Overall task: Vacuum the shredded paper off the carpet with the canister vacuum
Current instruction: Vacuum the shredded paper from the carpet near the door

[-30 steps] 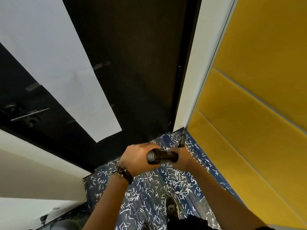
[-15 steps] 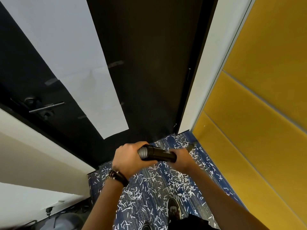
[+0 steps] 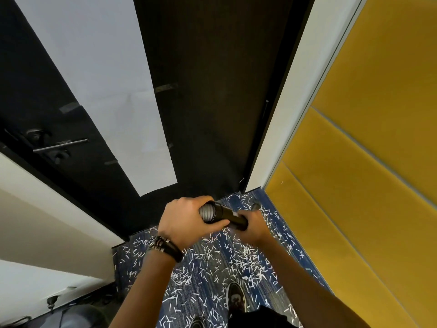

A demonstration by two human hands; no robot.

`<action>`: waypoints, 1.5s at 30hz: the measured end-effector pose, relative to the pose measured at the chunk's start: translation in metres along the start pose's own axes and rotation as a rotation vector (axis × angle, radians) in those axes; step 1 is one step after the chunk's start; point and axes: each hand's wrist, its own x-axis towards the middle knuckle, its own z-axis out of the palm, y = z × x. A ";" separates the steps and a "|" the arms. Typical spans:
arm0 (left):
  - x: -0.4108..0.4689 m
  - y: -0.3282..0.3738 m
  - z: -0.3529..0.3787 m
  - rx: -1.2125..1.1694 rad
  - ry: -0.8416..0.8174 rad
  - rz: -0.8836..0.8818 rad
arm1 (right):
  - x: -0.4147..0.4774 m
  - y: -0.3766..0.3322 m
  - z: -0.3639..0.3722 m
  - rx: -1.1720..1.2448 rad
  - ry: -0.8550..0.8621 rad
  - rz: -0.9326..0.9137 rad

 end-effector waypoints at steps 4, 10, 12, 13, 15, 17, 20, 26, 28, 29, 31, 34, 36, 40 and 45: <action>0.003 -0.002 -0.006 0.020 0.040 -0.005 | 0.011 -0.010 0.002 0.004 -0.014 -0.032; -0.008 -0.014 -0.011 -0.038 0.038 -0.020 | 0.000 -0.007 0.014 -0.024 -0.035 0.009; -0.012 -0.012 -0.013 -0.046 0.023 -0.009 | 0.000 -0.007 0.011 -0.043 -0.014 0.006; -0.012 -0.012 -0.013 -0.052 -0.001 0.000 | 0.001 -0.007 0.010 -0.049 -0.009 0.008; -0.012 -0.012 -0.012 -0.058 -0.054 0.018 | 0.004 -0.006 0.011 -0.063 -0.015 0.023; -0.015 -0.013 -0.008 -0.064 -0.085 0.023 | 0.005 -0.008 0.015 -0.069 -0.042 0.040; -0.019 -0.020 -0.005 -0.080 -0.077 0.018 | 0.007 -0.009 0.025 -0.025 -0.053 0.027; -0.019 -0.020 -0.019 -0.072 -0.038 0.075 | -0.004 -0.020 0.028 0.042 -0.010 0.017; -0.017 -0.012 -0.022 -0.065 -0.003 0.087 | -0.004 -0.019 0.019 0.054 0.039 0.005; -0.016 -0.008 -0.023 -0.064 0.007 0.090 | -0.004 -0.017 0.015 0.049 0.050 0.002; -0.014 -0.002 -0.023 -0.064 -0.011 0.085 | -0.004 -0.015 0.010 0.036 0.046 0.019; -0.015 0.000 -0.016 -0.072 -0.031 0.054 | -0.002 -0.010 0.011 0.040 0.015 0.032; -0.018 -0.002 -0.014 -0.066 -0.014 0.021 | 0.001 -0.010 0.014 0.054 -0.007 0.012; -0.020 -0.009 -0.025 -0.014 0.061 0.014 | 0.011 -0.024 0.022 0.119 -0.006 -0.049; -0.023 -0.015 -0.045 -0.017 0.113 0.022 | 0.015 -0.039 0.031 0.177 -0.030 -0.094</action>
